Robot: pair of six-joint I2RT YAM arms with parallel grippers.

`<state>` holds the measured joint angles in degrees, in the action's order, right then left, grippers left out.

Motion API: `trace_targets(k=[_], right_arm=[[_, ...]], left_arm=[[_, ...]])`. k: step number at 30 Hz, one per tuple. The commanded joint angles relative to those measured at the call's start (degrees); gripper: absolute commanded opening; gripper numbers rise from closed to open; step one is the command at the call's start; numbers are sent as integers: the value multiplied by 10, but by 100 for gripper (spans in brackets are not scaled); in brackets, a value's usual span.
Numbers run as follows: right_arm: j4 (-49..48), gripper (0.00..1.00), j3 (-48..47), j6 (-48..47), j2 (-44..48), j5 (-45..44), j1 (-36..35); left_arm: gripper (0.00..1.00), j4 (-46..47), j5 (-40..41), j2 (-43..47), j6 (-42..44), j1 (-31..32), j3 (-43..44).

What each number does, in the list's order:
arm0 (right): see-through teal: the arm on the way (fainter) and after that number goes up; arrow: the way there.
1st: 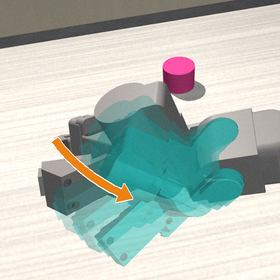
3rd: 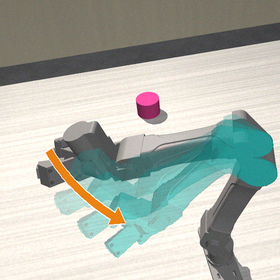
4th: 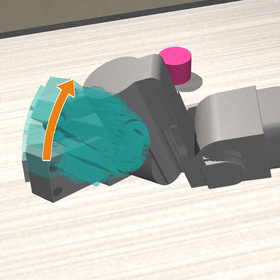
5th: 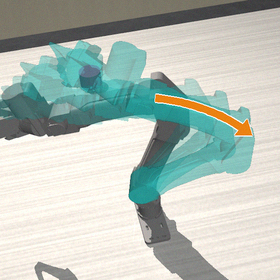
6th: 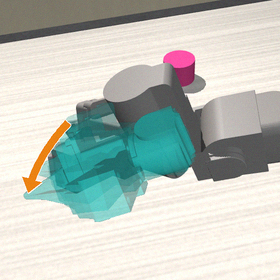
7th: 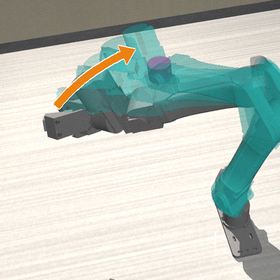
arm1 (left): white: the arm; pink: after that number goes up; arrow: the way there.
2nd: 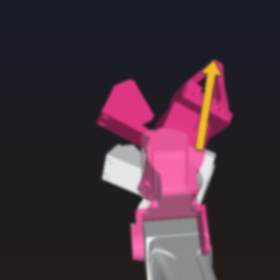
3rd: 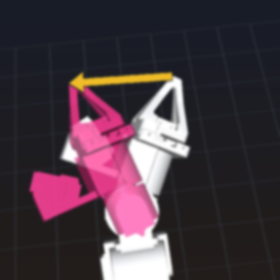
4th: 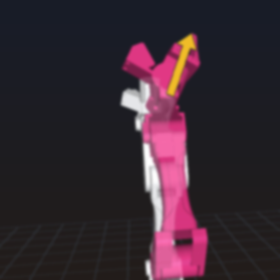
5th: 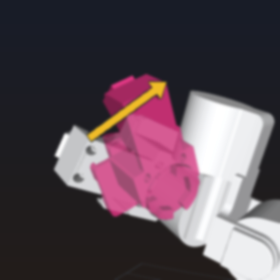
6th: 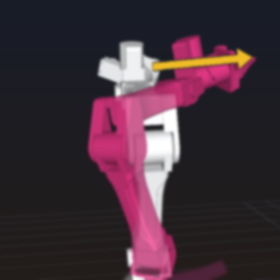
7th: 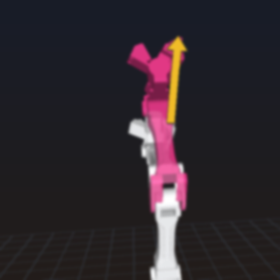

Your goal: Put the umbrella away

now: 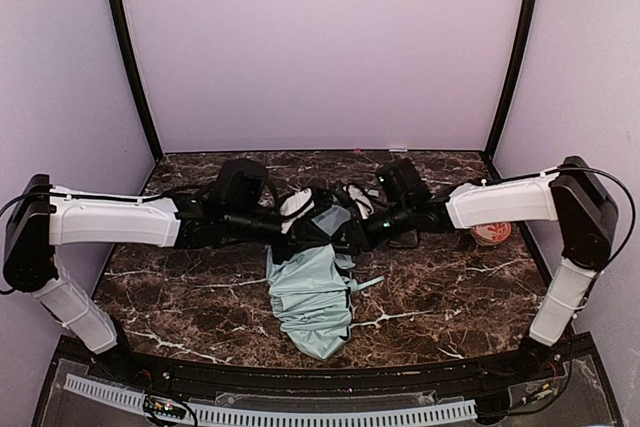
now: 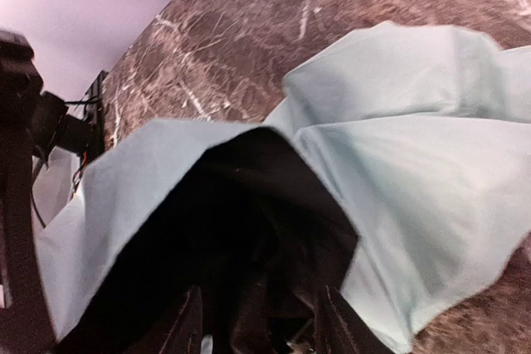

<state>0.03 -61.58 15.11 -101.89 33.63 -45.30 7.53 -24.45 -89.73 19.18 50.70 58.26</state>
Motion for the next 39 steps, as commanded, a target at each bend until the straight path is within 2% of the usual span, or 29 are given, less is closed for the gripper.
trace_targets(k=[1,5,9,12,19,20,23,25,26,27,28,29,30,32,36,37,39], right_arm=[[71,49,11,-49,75,-98,15],[76,51,42,-75,144,-88,21],[28,49,74,-93,174,20,20],[-26,49,82,-75,166,83,11],[-81,49,50,-53,91,108,-38],[-89,46,47,-49,85,107,-42],[-132,16,52,-21,70,125,-45],[-144,0,60,-16,76,119,-44],[-144,0,68,-16,81,111,-43],[-142,0,72,-18,85,105,-41],[-139,0,76,-18,86,104,-38],[-133,0,78,-20,86,106,-36],[-125,0,81,-22,86,105,-35],[-105,0,85,-32,85,102,-34],[-94,1,99,-37,91,108,-33],[-93,5,99,-37,90,114,-34],[-60,27,91,-56,93,122,-32]], left_arm=[[0,-1,43,50,29,3,-23],[0,-8,50,57,37,4,-25],[0,-6,54,64,33,3,-28],[0,-3,58,67,34,4,-31],[0,-1,61,69,30,3,-33],[0,-2,60,68,31,3,-34],[0,1,54,73,26,3,-35],[0,4,56,79,20,3,-36],[4,1,65,82,13,3,-34],[20,-6,77,87,4,3,-32],[41,-16,94,92,-7,3,-30],[53,-27,105,101,-15,3,-31],[60,-36,114,112,-25,3,-34],[64,-56,127,138,-47,3,-50],[62,-88,130,180,-121,4,-105],[60,-91,131,186,-132,4,-120],[56,-88,139,196,-150,4,-146]])
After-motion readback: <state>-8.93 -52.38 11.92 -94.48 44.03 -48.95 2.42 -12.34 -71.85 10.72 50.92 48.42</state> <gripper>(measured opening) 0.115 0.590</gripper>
